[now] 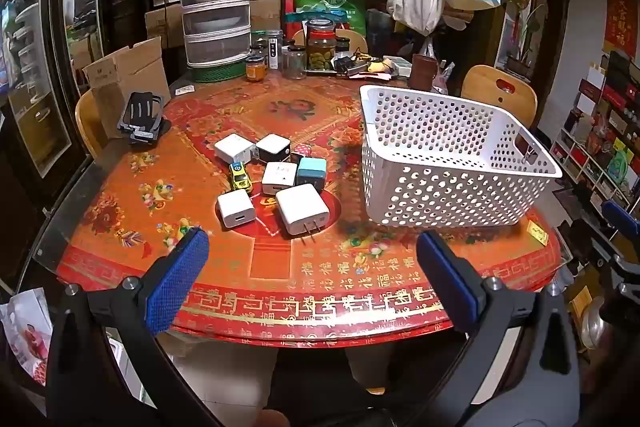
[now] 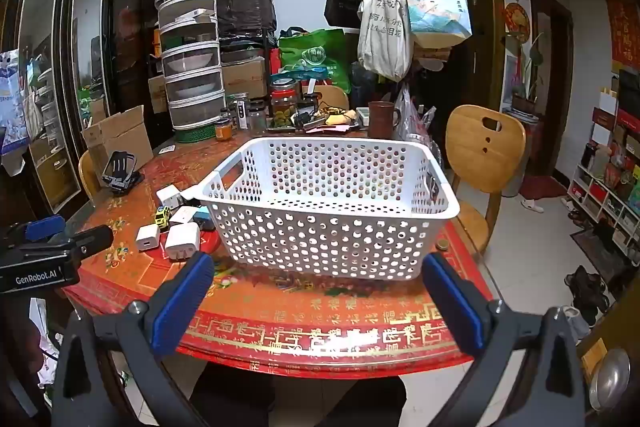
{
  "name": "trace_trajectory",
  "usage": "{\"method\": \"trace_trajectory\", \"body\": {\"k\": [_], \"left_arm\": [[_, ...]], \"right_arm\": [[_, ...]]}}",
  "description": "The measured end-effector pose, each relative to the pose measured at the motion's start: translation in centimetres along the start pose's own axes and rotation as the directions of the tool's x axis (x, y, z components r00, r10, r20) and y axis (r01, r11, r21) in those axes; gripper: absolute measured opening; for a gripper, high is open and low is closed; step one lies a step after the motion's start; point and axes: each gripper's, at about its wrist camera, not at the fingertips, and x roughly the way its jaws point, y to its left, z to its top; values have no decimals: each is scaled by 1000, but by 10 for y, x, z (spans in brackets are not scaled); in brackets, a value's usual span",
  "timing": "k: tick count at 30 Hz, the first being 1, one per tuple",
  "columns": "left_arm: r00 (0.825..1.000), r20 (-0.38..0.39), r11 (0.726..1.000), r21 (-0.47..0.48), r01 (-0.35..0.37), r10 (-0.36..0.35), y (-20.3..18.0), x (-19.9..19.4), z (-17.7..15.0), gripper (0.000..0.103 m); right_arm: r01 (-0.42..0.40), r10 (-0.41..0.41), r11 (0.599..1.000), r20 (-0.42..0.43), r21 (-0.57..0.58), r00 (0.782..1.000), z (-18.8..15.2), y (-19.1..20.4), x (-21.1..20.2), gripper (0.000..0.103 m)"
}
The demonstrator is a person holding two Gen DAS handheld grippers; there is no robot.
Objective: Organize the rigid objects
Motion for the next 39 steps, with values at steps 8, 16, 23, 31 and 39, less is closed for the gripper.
{"method": "trace_trajectory", "body": {"k": [8, 16, 23, 31, 39], "left_arm": [[1000, 5, 1000, -9, -12, 12, -3, -2, -2, 102], [1000, -11, 1000, -11, 5, -5, 3, 2, -1, 102], [1000, -12, 1000, -9, 6, -6, 2, 3, -1, 102], [1000, -12, 1000, -9, 7, -7, 2, 3, 0, 102], [1000, -11, 1000, -9, 4, -4, 0, 3, 0, 102]], "right_arm": [[1, -1, 1000, 5, -2, 1000, 0, 1, -1, 103], [1, -1, 1000, 2, 0, 1000, 0, 0, -1, 103], [-1, 1, 1000, 1, 1, 1000, 0, 0, 0, 103], [-1, 1, 1000, -1, 0, 1000, 0, 0, 0, 103], [-2, 2, 1000, 0, 1, 1000, 0, -1, 0, 103]]}}
